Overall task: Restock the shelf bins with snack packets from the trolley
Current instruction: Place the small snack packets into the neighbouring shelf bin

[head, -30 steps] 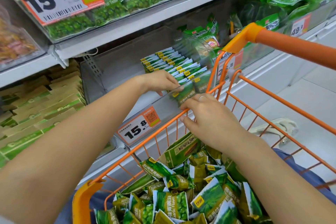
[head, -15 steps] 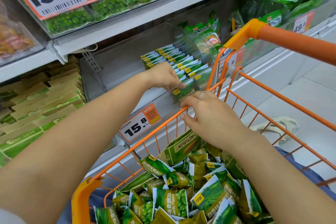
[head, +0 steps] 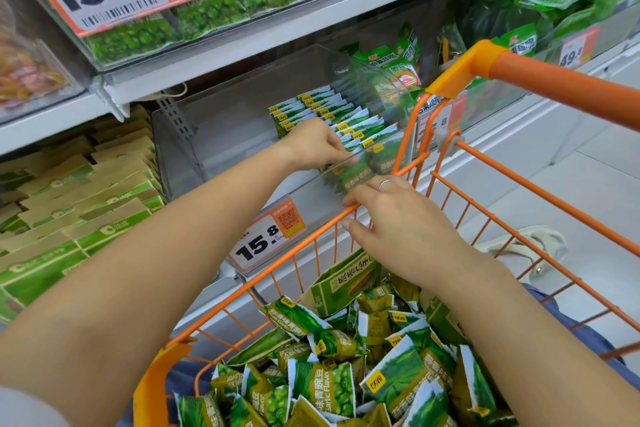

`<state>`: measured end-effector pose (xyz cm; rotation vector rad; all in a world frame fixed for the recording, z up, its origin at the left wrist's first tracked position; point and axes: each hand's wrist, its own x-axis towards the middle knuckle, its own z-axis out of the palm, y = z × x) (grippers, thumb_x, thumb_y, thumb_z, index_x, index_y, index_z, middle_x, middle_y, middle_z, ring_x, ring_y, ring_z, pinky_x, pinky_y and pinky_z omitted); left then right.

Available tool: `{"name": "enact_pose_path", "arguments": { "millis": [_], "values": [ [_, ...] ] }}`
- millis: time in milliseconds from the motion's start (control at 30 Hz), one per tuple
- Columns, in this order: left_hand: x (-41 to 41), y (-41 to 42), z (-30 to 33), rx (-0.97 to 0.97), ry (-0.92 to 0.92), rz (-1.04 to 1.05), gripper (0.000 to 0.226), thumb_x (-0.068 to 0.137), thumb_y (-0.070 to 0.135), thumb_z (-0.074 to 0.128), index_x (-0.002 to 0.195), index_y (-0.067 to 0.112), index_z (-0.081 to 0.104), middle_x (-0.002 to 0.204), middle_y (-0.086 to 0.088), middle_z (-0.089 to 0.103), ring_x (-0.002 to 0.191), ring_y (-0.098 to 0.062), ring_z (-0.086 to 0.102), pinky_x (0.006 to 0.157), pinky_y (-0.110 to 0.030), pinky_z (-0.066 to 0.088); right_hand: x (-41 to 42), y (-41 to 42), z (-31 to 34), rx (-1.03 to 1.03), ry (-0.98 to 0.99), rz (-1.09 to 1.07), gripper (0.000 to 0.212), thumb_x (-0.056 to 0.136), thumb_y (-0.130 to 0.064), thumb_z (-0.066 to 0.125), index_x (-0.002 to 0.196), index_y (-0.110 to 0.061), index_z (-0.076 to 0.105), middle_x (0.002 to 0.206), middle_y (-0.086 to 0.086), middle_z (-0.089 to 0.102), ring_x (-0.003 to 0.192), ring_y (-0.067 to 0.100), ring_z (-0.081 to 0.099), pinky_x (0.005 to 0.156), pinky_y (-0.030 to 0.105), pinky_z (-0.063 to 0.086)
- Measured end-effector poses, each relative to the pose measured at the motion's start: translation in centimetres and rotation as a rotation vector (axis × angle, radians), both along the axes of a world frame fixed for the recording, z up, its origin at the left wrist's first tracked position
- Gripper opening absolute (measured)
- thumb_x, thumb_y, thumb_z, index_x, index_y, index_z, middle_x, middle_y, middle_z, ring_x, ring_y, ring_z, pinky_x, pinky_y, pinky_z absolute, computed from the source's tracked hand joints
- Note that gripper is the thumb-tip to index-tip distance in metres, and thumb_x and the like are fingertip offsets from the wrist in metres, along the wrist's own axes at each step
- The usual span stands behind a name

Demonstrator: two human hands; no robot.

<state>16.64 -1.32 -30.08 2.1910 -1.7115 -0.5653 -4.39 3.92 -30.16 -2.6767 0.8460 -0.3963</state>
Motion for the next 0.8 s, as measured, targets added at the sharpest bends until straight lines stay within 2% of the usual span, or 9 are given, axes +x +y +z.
{"name": "enact_pose_path", "arguments": {
  "millis": [67, 133, 267, 433, 600, 667, 700, 767, 800],
  "values": [
    [-0.1, -0.2, 0.1, 0.083, -0.061, -0.056, 0.032, 0.076, 0.046, 0.076, 0.073, 0.015, 0.069, 0.064, 0.007, 0.056, 0.061, -0.008, 0.048, 0.055, -0.023, 0.035, 0.0, 0.0, -0.1, -0.003, 0.002, 0.001, 0.036, 0.097, -0.04, 0.046, 0.13, -0.026, 0.051, 0.129, -0.005, 0.05, 0.123, 0.013, 0.035, 0.092, 0.027, 0.037],
    [-0.3, -0.4, 0.0, 0.164, -0.165, -0.101, 0.046, 0.073, 0.053, 0.075, 0.062, 0.014, 0.053, 0.056, 0.001, 0.039, 0.057, -0.017, 0.034, 0.052, -0.028, 0.026, 0.0, 0.0, -0.1, 0.001, 0.003, 0.001, 0.036, 0.097, -0.04, 0.046, 0.13, -0.026, 0.051, 0.131, -0.005, 0.049, 0.124, 0.013, 0.035, 0.093, 0.027, 0.038],
    [-0.5, -0.7, -0.2, 0.123, -0.329, -0.176, 0.062, 0.07, 0.057, 0.076, 0.053, 0.017, 0.032, 0.052, 0.0, 0.026, 0.053, -0.019, 0.025, 0.05, -0.029, 0.019, -0.1, 0.1, -0.1, 0.014, -0.006, -0.001, 0.037, 0.096, -0.04, 0.048, 0.13, -0.025, 0.052, 0.133, -0.004, 0.049, 0.126, 0.014, 0.035, 0.095, 0.029, 0.039],
    [0.0, -1.1, -0.9, -0.015, -0.546, -0.227, 0.057, 0.07, 0.054, 0.077, 0.057, 0.017, 0.036, 0.072, -0.002, 0.038, 0.066, -0.025, 0.04, 0.051, -0.031, 0.024, -0.2, -0.1, -0.2, 0.007, -0.012, -0.001, 0.035, 0.096, -0.038, 0.048, 0.128, -0.025, 0.053, 0.13, -0.004, 0.05, 0.125, 0.013, 0.035, 0.094, 0.026, 0.036],
    [0.5, -1.2, -1.7, -0.064, -0.555, -0.201, 0.049, 0.072, 0.052, 0.075, 0.065, 0.014, 0.046, 0.079, -0.006, 0.046, 0.072, -0.027, 0.044, 0.052, -0.032, 0.029, -0.1, -0.2, -0.4, 0.0, -0.008, 0.003, 0.035, 0.096, -0.039, 0.048, 0.128, -0.025, 0.052, 0.129, -0.004, 0.05, 0.125, 0.013, 0.035, 0.094, 0.027, 0.035],
    [0.7, -0.9, -1.4, -0.039, -0.506, -0.205, 0.046, 0.073, 0.056, 0.074, 0.078, 0.013, 0.059, 0.098, -0.006, 0.053, 0.086, -0.026, 0.052, 0.062, -0.034, 0.042, -0.1, -0.3, -0.4, 0.014, -0.013, 0.005, 0.035, 0.096, -0.039, 0.048, 0.128, -0.026, 0.053, 0.129, -0.004, 0.051, 0.125, 0.013, 0.035, 0.094, 0.027, 0.036],
    [0.9, -0.6, -1.0, -0.049, -0.449, -0.202, 0.043, 0.074, 0.056, 0.073, 0.086, 0.015, 0.065, 0.112, -0.004, 0.054, 0.099, -0.023, 0.054, 0.075, -0.037, 0.047, -0.2, -0.4, -0.3, 0.026, -0.012, 0.004, 0.035, 0.096, -0.039, 0.049, 0.128, -0.026, 0.054, 0.129, -0.005, 0.051, 0.125, 0.013, 0.036, 0.093, 0.028, 0.036],
    [1.0, 0.5, 0.4, -0.166, -0.31, -0.157, 0.029, 0.08, 0.048, 0.071, 0.092, 0.022, 0.07, 0.128, -0.004, 0.05, 0.116, -0.018, 0.05, 0.096, -0.036, 0.044, -0.3, -0.6, -0.1, 0.053, -0.02, -0.005, 0.032, 0.096, -0.038, 0.05, 0.125, -0.027, 0.056, 0.125, -0.005, 0.054, 0.12, 0.013, 0.041, 0.085, 0.028, 0.036],
    [1.0, 1.3, 1.4, -0.261, -0.268, -0.12, 0.023, 0.083, 0.043, 0.069, 0.093, 0.022, 0.071, 0.13, -0.005, 0.051, 0.115, -0.017, 0.051, 0.098, -0.03, 0.041, -0.4, -0.7, 0.2, 0.059, -0.054, -0.016, 0.028, 0.096, -0.036, 0.051, 0.121, -0.027, 0.059, 0.12, -0.005, 0.056, 0.116, 0.014, 0.046, 0.08, 0.028, 0.036]
  ]
}}
